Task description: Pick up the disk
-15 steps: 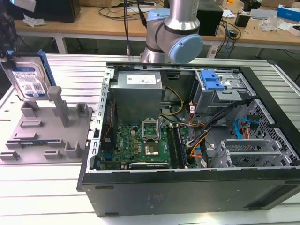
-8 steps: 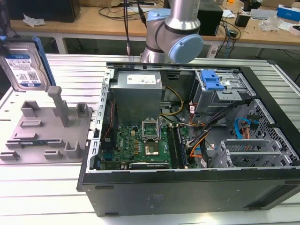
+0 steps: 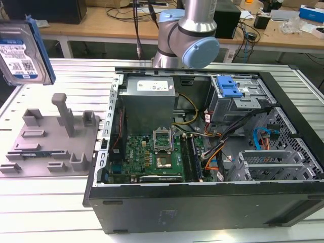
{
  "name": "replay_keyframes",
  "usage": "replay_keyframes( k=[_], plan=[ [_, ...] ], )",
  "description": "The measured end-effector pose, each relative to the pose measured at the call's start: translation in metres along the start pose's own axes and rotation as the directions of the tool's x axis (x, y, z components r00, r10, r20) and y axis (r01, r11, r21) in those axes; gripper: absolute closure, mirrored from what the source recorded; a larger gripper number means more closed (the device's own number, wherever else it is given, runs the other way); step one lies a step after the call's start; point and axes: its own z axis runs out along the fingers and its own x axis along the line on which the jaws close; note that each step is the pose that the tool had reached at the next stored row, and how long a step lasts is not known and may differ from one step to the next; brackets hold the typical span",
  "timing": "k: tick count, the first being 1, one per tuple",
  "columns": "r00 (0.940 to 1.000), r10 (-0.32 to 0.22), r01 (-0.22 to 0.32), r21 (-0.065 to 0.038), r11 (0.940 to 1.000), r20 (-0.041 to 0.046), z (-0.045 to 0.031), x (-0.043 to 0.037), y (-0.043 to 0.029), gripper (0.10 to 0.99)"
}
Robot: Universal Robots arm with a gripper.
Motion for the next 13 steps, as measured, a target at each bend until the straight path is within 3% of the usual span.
replay_keyframes(
  k=[8,12,13],
  plan=[
    [1.0000,0.000,0.000,0.000,1.0000,0.0091,-0.0397,0.0000,0.0009,0.718],
    [0.9998,0.000,0.000,0.000,1.0000,0.0184,-0.0563,0.0000,0.0012,0.718],
    [0.9998,0.000,0.000,0.001,1.0000,0.0185,-0.0563,0.0000,0.0012,0.718]
  ],
)
